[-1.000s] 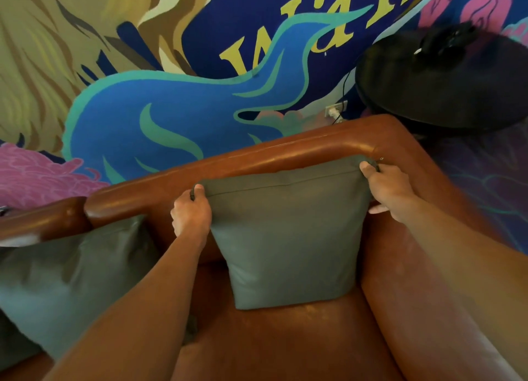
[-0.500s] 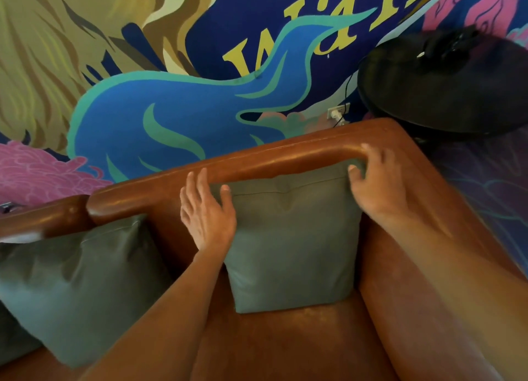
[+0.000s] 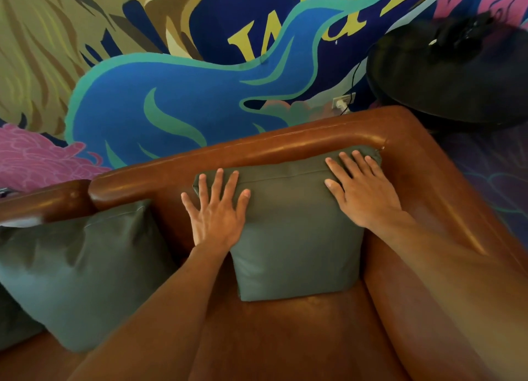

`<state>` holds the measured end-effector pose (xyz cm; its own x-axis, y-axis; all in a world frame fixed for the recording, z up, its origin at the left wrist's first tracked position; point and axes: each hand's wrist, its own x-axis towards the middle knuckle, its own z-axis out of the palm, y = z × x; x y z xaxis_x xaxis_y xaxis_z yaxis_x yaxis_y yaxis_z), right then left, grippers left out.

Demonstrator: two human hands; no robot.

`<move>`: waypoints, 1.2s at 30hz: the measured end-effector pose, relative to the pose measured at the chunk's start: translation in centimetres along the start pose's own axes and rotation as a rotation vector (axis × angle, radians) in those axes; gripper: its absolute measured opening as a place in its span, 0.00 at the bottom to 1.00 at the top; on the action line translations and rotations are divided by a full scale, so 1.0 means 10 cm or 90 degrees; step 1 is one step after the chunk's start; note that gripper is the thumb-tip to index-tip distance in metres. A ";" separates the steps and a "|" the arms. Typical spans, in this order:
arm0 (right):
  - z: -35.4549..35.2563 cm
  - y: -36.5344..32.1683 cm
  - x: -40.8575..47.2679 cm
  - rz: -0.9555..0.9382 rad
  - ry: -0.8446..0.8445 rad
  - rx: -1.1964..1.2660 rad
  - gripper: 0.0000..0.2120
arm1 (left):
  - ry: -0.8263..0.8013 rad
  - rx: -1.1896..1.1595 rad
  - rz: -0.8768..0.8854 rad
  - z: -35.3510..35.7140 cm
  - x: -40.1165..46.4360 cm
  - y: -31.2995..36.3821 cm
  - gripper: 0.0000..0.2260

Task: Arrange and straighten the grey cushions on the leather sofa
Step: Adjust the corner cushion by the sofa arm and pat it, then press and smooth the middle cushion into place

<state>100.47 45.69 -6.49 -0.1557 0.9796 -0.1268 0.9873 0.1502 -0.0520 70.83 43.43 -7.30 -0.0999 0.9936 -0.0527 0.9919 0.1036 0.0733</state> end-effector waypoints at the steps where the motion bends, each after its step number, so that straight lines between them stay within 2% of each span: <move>1: -0.01 0.03 -0.02 0.003 0.003 -0.019 0.37 | 0.001 0.000 0.001 -0.01 0.00 0.00 0.29; 8: -0.06 0.25 -0.26 0.076 0.012 -0.067 0.32 | -0.003 -0.016 -0.036 -0.10 -0.03 -0.22 0.31; 14: -0.24 0.02 -0.32 0.138 0.010 -0.008 0.36 | 0.009 -0.112 -0.080 -0.22 -0.13 -0.57 0.31; 17: -0.30 -0.33 -0.30 0.036 0.056 0.007 0.37 | 0.030 -0.123 -0.082 -0.28 -0.30 -0.94 0.29; 20: -0.34 -0.87 -0.22 -0.077 0.105 0.051 0.34 | 0.064 -0.107 -0.081 -0.31 -0.49 -1.36 0.27; 25: -0.35 -1.99 -0.10 -0.248 0.133 0.113 0.31 | 0.146 -0.133 -0.162 -0.31 -0.82 -2.14 0.25; 29: -0.29 -2.77 -0.06 -0.335 0.074 0.123 0.29 | 0.146 -0.149 -0.238 -0.32 -1.02 -2.68 0.26; 36: -0.25 -3.81 0.00 -0.387 -0.028 0.099 0.31 | 0.095 -0.161 -0.301 -0.31 -1.07 -3.34 0.30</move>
<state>62.91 40.28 -2.05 -0.6920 0.7185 -0.0696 0.7062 0.6539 -0.2713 38.57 29.46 -6.09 -0.5579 0.8299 0.0020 0.7883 0.5292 0.3140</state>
